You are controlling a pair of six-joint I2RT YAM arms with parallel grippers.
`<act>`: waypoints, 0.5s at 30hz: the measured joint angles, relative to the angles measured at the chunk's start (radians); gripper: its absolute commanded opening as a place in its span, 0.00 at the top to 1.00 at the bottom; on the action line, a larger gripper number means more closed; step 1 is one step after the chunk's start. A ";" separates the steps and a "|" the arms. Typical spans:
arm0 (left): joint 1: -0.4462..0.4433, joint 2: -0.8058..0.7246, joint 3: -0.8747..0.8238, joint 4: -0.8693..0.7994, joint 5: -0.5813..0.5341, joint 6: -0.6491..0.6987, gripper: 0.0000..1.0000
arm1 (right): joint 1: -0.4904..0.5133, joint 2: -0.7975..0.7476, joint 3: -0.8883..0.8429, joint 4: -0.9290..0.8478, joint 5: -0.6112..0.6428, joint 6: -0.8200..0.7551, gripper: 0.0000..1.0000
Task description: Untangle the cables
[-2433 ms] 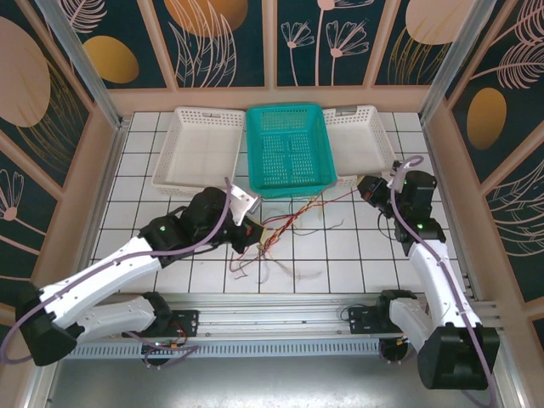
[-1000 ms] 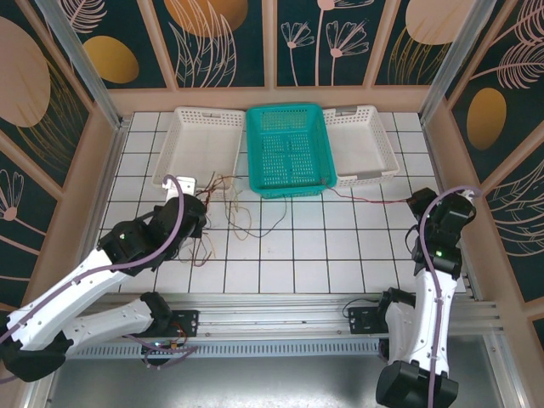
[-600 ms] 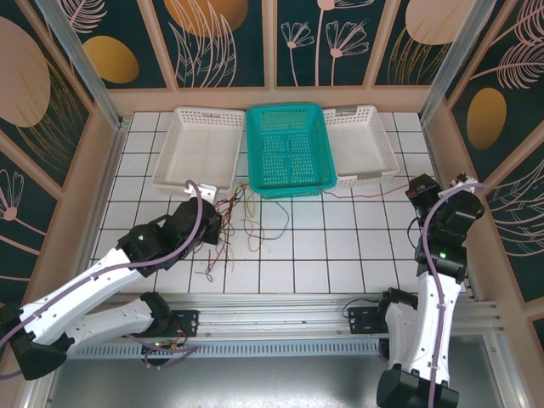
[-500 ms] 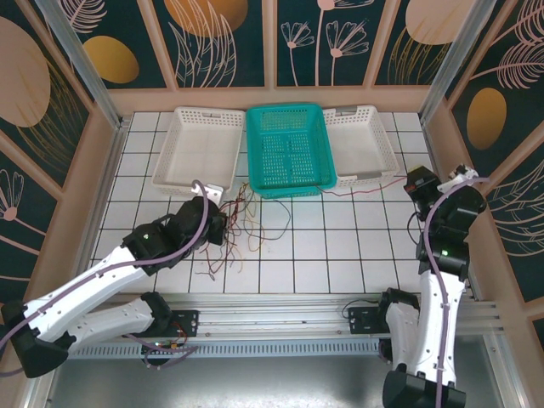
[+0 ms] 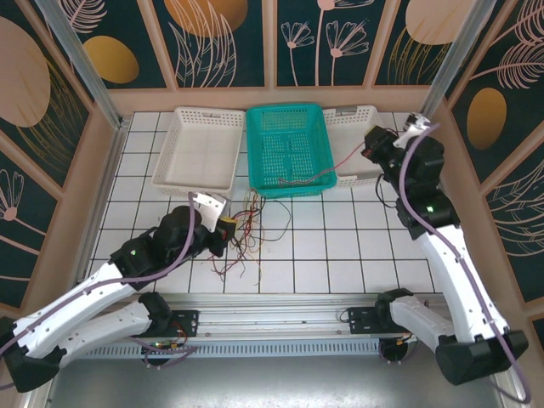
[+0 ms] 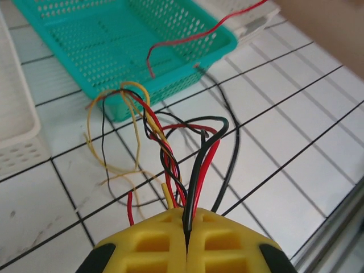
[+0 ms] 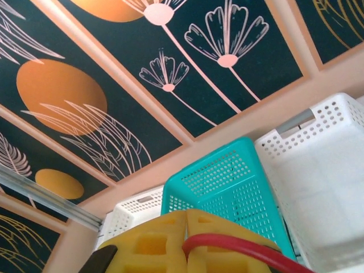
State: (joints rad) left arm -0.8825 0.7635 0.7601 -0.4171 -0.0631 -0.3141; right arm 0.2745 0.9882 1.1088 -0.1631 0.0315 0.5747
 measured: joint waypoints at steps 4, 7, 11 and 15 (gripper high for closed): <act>0.000 -0.026 -0.014 0.026 0.024 0.000 1.00 | 0.072 0.100 0.064 0.013 0.115 -0.054 1.00; 0.000 -0.015 -0.022 0.028 0.033 0.000 1.00 | 0.118 0.172 0.103 0.028 0.196 -0.100 1.00; 0.000 -0.004 -0.025 0.028 0.032 0.000 1.00 | 0.151 0.280 0.175 0.048 0.261 -0.147 1.00; 0.000 -0.010 -0.029 0.032 0.029 0.000 1.00 | 0.177 0.403 0.237 0.066 0.312 -0.188 1.00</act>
State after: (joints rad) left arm -0.8825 0.7540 0.7307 -0.3855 -0.0338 -0.3138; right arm 0.4515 1.3914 1.3460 -0.0975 0.3435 0.3870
